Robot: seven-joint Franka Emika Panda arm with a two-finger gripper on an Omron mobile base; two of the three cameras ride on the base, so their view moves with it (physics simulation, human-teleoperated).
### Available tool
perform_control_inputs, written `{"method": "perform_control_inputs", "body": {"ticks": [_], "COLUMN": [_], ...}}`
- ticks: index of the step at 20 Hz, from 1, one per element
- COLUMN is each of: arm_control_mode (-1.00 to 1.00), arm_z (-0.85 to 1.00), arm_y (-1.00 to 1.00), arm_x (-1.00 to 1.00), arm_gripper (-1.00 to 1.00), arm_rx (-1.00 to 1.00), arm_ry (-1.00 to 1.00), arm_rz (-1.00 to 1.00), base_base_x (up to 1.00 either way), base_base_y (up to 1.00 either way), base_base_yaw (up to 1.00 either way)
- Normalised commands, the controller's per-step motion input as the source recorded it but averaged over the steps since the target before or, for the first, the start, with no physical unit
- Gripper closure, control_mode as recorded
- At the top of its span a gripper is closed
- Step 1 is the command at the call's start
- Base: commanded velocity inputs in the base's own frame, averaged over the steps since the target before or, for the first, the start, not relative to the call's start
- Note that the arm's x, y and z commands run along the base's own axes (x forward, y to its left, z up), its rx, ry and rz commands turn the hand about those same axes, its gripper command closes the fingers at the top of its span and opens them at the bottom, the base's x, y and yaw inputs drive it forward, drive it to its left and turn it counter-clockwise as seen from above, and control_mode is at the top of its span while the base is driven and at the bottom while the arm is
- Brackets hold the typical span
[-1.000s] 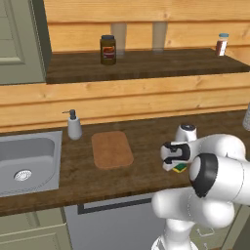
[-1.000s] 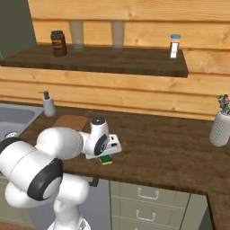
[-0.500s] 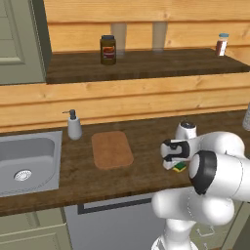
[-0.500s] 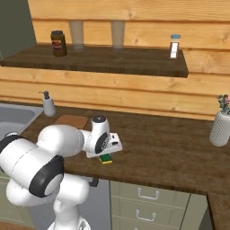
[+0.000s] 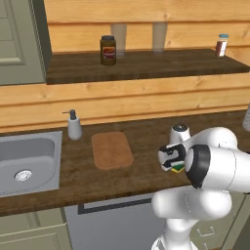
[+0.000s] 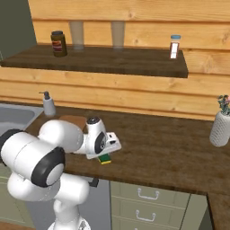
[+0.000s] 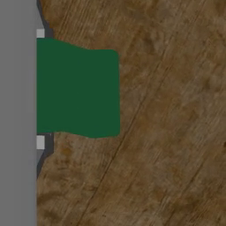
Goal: Pick up the sponge from the counter and clean the cutting board by briefly scrubbing or pressing down on the cutting board. Once finished, release the sponge.
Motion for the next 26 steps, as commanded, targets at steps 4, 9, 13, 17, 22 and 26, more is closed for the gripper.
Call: {"method": "perform_control_inputs", "body": {"ticks": [4,9,13,17,22,26], "arm_control_mode": [-1.00,-1.00,-1.00,-1.00,-1.00,-1.00], "arm_z": [-0.14,0.22,0.44,0.31,0.06,0.24], "arm_y": [0.00,0.13,0.56,0.77,0.73,0.60], "arm_x": [0.01,-0.13,0.00,0.04,0.06,0.18], "arm_gripper": [1.00,1.00,1.00,1.00,1.00,1.00], "arm_rx": [0.00,0.05,0.05,0.05,0.06,0.07], "arm_ry": [0.00,-0.09,-0.10,-0.02,-0.10,-0.02], "arm_rz": [0.00,-0.05,-0.11,-0.15,-0.23,-0.28], "base_base_x": [0.00,0.00,0.00,0.00,0.00,0.00], "base_base_y": [0.00,0.00,0.00,0.00,0.00,0.00], "base_base_yaw": [0.00,0.00,0.00,0.00,0.00,0.00]}}
